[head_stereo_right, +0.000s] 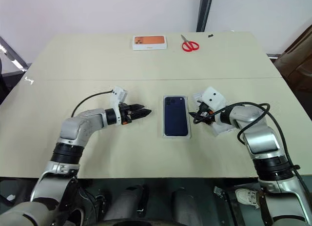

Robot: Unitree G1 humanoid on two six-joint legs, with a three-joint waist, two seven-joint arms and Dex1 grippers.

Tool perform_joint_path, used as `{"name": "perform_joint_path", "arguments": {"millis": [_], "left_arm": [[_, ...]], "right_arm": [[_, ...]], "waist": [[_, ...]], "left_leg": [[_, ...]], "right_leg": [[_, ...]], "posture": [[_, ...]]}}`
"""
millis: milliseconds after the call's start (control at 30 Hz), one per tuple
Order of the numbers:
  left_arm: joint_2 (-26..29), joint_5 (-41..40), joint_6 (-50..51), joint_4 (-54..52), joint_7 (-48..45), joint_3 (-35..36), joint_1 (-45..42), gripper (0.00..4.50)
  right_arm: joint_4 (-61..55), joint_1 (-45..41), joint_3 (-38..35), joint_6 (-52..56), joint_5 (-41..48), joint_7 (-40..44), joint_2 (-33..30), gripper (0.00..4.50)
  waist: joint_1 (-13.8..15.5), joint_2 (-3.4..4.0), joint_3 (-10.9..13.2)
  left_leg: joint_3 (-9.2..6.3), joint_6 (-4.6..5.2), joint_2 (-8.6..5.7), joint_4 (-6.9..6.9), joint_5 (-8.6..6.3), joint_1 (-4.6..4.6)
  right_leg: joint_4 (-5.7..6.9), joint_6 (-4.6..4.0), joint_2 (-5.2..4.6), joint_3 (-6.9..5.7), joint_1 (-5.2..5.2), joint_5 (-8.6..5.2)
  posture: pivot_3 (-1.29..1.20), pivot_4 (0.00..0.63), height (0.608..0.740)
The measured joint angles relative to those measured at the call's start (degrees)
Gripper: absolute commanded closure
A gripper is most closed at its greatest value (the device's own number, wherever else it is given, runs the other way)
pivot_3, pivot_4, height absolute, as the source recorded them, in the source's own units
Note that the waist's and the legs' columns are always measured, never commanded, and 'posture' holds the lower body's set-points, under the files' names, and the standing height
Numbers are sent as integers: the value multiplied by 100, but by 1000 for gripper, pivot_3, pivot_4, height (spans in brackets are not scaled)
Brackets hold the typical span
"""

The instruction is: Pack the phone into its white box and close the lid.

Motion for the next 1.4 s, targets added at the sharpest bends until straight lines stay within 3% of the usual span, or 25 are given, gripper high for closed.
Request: {"name": "perform_joint_path", "arguments": {"millis": [300,533,767,867,1000,1133,1400], "left_arm": [[604,64,-1617,-459,-1289,-6,539,62],[909,31,-2184,-440,-1706,79,894,62],[851,-3,-2169,-462,-1655,112,1067,62],[770,-18,-2136,-463,-1632,93,1031,62],[750,-74,-2055,-464,-1680,50,917,62],[801,-98,-2048,-477,-1806,23,920,62],[1132,-91,-2744,-849,-2414,42,1332,62]], "right_arm": [[-781,-33,99,1945,548,-59,-182,17],[-1200,534,-1023,1487,744,-901,409,17],[-2289,1481,-1567,1219,1016,-1723,1232,17],[-2586,1647,-1720,1369,1264,-1787,1227,17],[-2621,1741,-1698,1692,1432,-1636,679,17],[-2514,1704,-1023,2265,1416,-1355,-294,17],[-1682,421,-113,3178,1546,-1131,-816,17]], "waist": [[2,2,0],[15,2,0],[18,4,-1],[12,5,-1],[9,5,-2],[-16,5,-2],[-112,7,-1]], "left_leg": [[0,5,2,-4,-3,-2],[1,28,1,-9,-16,-3],[1,31,0,-6,-18,-2],[1,34,0,-6,-20,-2],[1,44,1,-6,-26,-1],[1,45,3,-8,-26,0],[2,46,6,-11,-26,-1]], "right_leg": [[-4,-2,-3,1,-1,-1],[-4,-1,-4,1,-4,0],[0,-1,-3,1,-2,0],[0,-1,-3,1,-3,0],[-1,-1,-2,0,-1,0],[-1,-2,-1,-1,-2,-1],[-4,-3,-2,-1,-3,-1]], "posture": [[0,150,734],[0,150,734],[0,150,734],[0,150,734],[0,150,734],[0,150,734],[0,150,734]]}}
